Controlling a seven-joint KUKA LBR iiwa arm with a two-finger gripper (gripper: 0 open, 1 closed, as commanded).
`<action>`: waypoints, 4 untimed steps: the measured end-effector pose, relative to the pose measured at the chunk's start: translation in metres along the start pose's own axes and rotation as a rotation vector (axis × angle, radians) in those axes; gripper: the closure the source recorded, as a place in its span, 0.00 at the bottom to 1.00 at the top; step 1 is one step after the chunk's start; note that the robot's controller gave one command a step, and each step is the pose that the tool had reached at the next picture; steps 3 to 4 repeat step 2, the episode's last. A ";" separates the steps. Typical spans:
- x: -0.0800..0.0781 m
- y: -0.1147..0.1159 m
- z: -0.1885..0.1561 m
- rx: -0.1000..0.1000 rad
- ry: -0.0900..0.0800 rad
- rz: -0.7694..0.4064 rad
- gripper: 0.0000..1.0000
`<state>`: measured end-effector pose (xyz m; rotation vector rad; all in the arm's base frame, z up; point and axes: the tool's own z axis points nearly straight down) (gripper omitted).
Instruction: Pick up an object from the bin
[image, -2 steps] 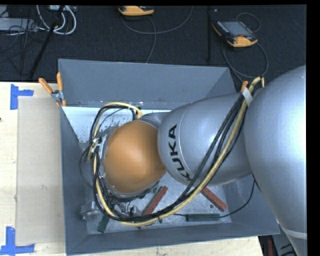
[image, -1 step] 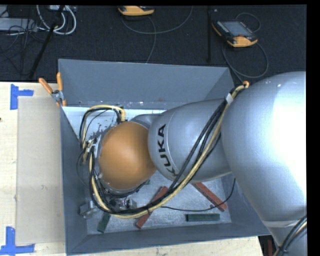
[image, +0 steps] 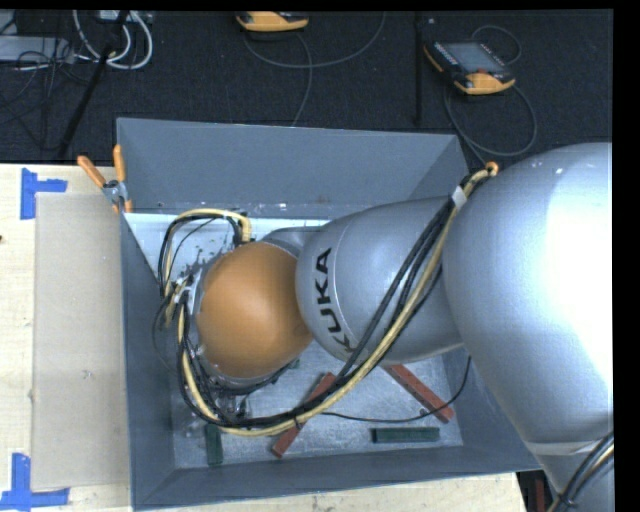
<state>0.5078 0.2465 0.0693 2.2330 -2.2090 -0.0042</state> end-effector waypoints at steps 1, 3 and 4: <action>0.024 0.004 -0.111 0.008 -0.002 -0.003 1.00; 0.035 0.007 -0.161 0.006 -0.001 0.015 1.00; 0.035 0.007 -0.161 0.006 -0.001 0.015 1.00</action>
Offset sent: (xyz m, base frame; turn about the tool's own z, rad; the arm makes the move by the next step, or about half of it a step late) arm -0.0052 -0.0246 0.1070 -0.0071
